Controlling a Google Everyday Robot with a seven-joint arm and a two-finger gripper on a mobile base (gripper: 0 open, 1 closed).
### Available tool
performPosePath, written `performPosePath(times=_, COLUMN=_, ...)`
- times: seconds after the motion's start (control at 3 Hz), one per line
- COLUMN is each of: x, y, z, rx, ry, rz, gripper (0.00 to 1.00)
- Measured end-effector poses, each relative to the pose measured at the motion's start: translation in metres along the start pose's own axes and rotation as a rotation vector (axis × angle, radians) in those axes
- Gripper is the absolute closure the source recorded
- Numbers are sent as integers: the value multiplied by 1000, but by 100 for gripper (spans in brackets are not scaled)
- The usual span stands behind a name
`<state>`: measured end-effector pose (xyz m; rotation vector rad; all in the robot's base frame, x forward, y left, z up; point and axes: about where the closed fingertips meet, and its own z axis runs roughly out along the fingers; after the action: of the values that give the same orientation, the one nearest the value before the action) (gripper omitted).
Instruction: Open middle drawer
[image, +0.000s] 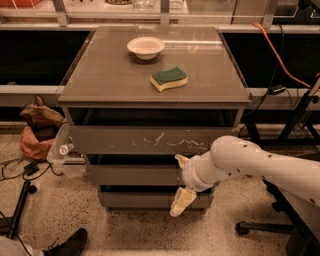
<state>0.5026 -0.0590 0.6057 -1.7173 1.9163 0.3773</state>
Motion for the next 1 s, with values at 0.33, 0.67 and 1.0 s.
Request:
performPosePath(times=0.33, x=10, y=1, z=15, rx=-2, ry=-13, rz=32, gripper=0)
performPosePath(times=0.67, x=38, y=3, z=63, rx=8, ry=-1, rz=79, gripper=0)
performPosePath(times=1.0, x=64, y=-9, z=106, rx=72, ry=34, rz=102, gripper=0)
